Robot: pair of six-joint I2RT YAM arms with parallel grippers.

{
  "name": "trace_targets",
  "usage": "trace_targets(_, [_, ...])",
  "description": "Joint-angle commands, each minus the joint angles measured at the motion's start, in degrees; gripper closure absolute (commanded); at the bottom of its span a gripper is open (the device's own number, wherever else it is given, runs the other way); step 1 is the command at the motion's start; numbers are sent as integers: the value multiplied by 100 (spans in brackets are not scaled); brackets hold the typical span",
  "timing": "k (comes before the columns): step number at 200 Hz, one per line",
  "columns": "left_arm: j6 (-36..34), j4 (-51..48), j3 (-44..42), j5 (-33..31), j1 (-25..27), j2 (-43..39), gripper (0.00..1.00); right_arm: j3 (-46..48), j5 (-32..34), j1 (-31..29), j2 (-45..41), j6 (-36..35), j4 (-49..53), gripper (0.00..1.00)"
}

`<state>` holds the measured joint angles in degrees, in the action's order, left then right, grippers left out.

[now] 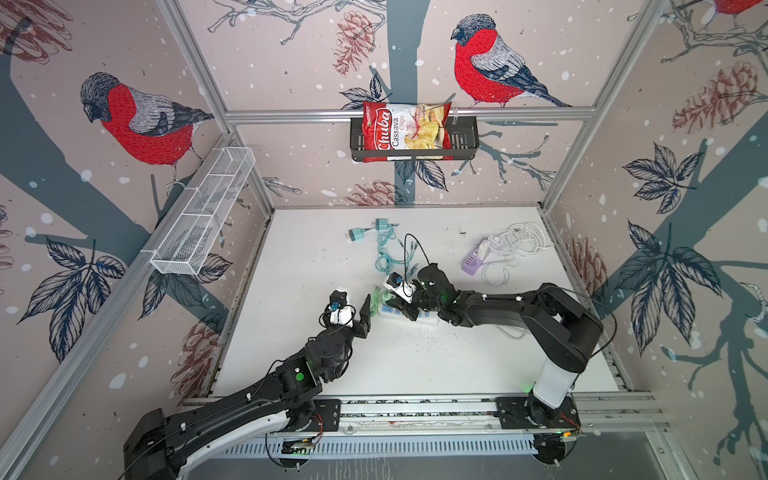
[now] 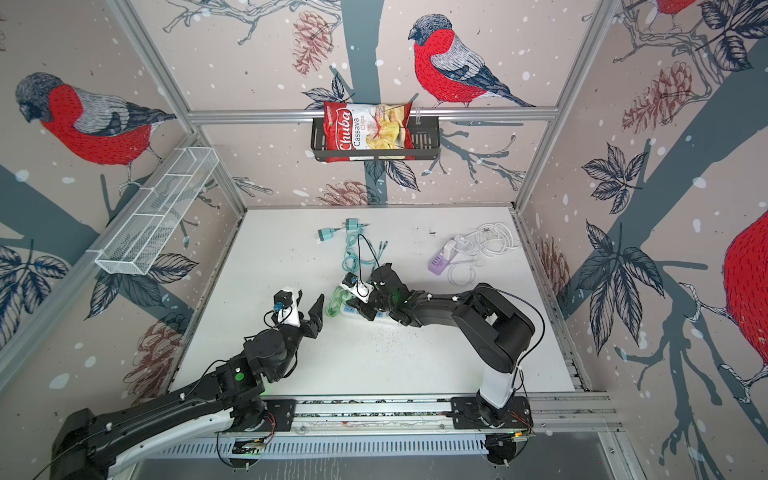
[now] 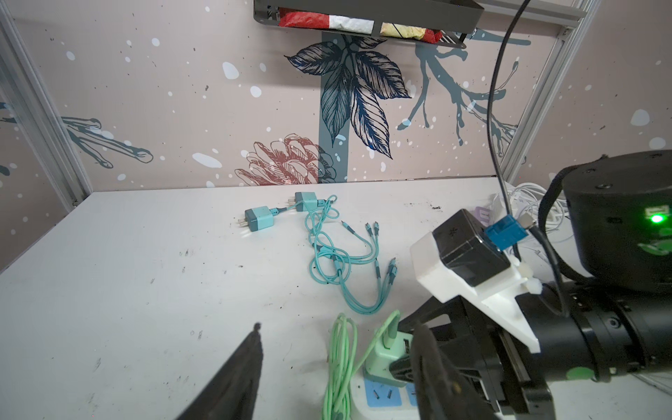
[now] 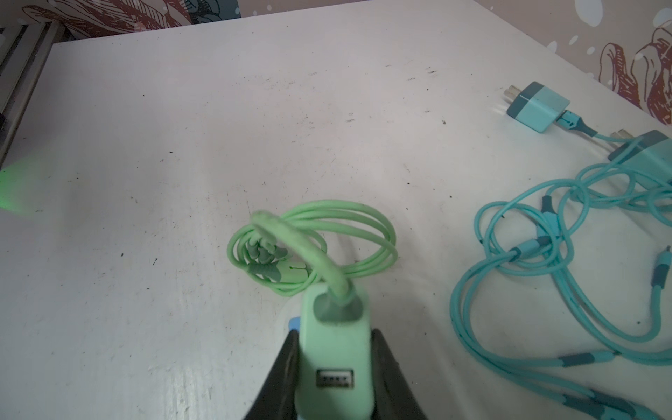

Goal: Insert the plug

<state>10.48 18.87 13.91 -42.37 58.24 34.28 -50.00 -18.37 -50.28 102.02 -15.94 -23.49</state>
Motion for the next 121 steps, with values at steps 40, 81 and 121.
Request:
trace_targets(40, [-116,248,75,3,-6,16,36,232,183,-60,-11,179,258,100])
trace_targets(81, [-134,257,80,16,-5,23,36,133,223,-137,60,148,401,100])
trace_targets(121, [-134,267,44,-7,-5,-9,37,-142,256,-214,190,-32,771,100])
